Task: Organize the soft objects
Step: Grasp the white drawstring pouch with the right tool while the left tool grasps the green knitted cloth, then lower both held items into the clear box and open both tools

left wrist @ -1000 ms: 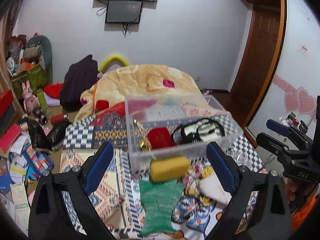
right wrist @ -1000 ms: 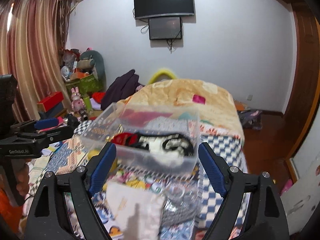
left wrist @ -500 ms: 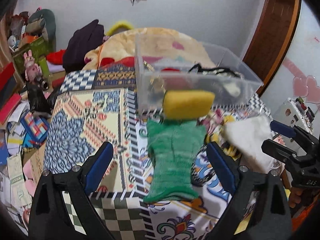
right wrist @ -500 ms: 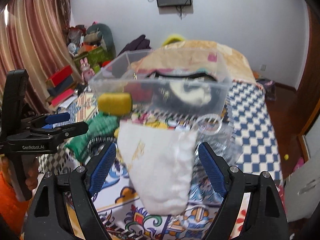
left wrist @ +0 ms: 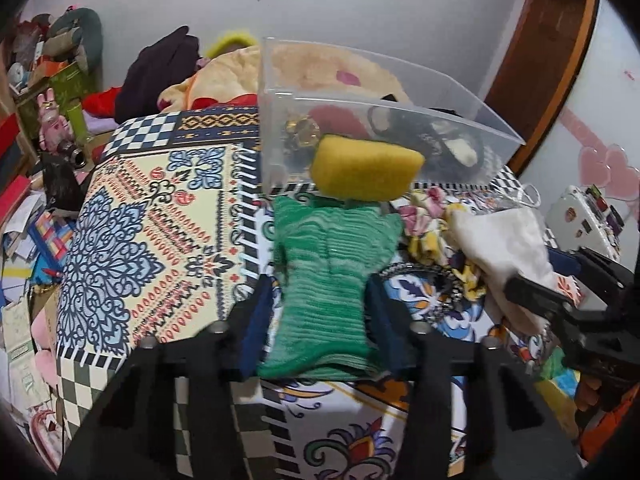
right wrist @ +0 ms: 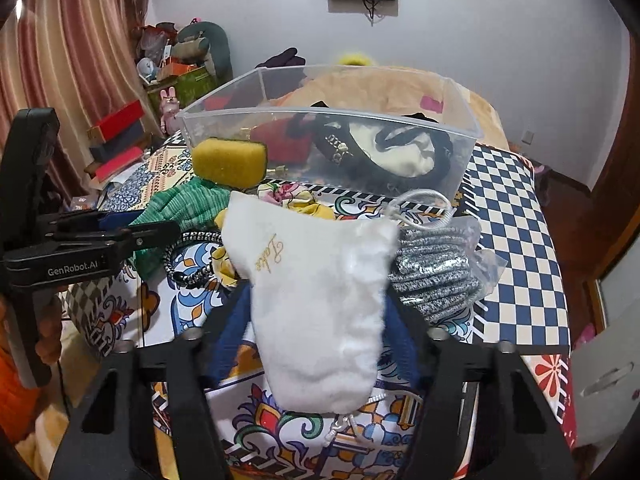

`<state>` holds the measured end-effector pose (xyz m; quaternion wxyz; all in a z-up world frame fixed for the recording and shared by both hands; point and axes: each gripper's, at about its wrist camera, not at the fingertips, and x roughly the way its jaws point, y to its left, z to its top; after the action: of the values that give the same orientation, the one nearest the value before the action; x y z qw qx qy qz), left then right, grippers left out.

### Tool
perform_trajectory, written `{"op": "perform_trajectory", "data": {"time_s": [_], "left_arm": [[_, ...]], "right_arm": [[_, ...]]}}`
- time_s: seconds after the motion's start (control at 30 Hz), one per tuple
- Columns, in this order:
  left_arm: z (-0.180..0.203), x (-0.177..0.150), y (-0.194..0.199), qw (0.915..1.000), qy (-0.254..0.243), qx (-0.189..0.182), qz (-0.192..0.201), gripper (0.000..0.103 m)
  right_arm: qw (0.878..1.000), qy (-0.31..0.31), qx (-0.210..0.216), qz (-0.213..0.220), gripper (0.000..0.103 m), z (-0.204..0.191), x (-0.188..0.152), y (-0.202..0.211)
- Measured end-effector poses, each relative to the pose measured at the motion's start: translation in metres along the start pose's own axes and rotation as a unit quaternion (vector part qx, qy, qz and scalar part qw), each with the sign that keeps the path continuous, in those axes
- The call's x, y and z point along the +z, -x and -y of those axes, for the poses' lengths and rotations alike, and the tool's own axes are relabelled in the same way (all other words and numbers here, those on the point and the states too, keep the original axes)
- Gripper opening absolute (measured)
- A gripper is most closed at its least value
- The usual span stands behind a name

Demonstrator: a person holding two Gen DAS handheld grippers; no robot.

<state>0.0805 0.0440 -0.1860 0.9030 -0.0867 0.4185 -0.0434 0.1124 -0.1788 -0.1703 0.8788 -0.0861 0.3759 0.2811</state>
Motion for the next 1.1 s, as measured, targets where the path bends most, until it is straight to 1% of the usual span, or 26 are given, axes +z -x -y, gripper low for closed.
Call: {"op": "perform_trajectory", "data": {"time_s": [0.03, 0.1, 0.13, 0.2, 0.3, 0.4, 0.73, 0.87, 1.1], "left_arm": [[0.002, 0.000, 0.001, 1.0000, -0.004, 0.001, 0.002, 0.037], [0.006, -0.001, 0.004, 0.9999, -0.013, 0.006, 0.006, 0.029], [0.008, -0.002, 0.006, 0.9998, -0.017, 0.004, 0.007, 0.028], [0.009, -0.002, 0.010, 0.9998, -0.018, 0.001, 0.009, 0.021], [0.011, -0.003, 0.018, 0.9997, -0.021, -0.002, 0.016, 0.017], [0.012, -0.002, 0.031, 0.9993, -0.023, -0.010, 0.027, 0.016], [0.020, 0.016, 0.073, 0.9954, -0.037, -0.014, 0.087, 0.015], [0.025, 0.028, 0.080, 0.9932, -0.040, -0.012, 0.109, 0.015], [0.031, 0.052, 0.083, 0.9894, -0.037, -0.009, 0.140, 0.015]], "right_arm": [[1.000, -0.002, 0.003, 0.000, 0.046, 0.000, 0.001, 0.000], [1.000, -0.003, 0.007, 0.002, 0.035, 0.003, 0.002, 0.002], [1.000, -0.002, 0.007, 0.003, 0.032, 0.002, 0.004, 0.002], [1.000, 0.000, 0.006, 0.006, 0.021, 0.003, 0.003, 0.004], [1.000, -0.002, 0.008, 0.013, 0.014, 0.004, 0.004, 0.008], [1.000, -0.002, 0.008, 0.022, 0.011, 0.005, 0.006, 0.013], [0.998, -0.013, 0.003, 0.069, 0.010, 0.010, 0.021, 0.040], [0.995, -0.016, 0.001, 0.094, 0.010, 0.011, 0.034, 0.051], [0.989, -0.013, -0.003, 0.149, 0.011, 0.011, 0.066, 0.067]]}}
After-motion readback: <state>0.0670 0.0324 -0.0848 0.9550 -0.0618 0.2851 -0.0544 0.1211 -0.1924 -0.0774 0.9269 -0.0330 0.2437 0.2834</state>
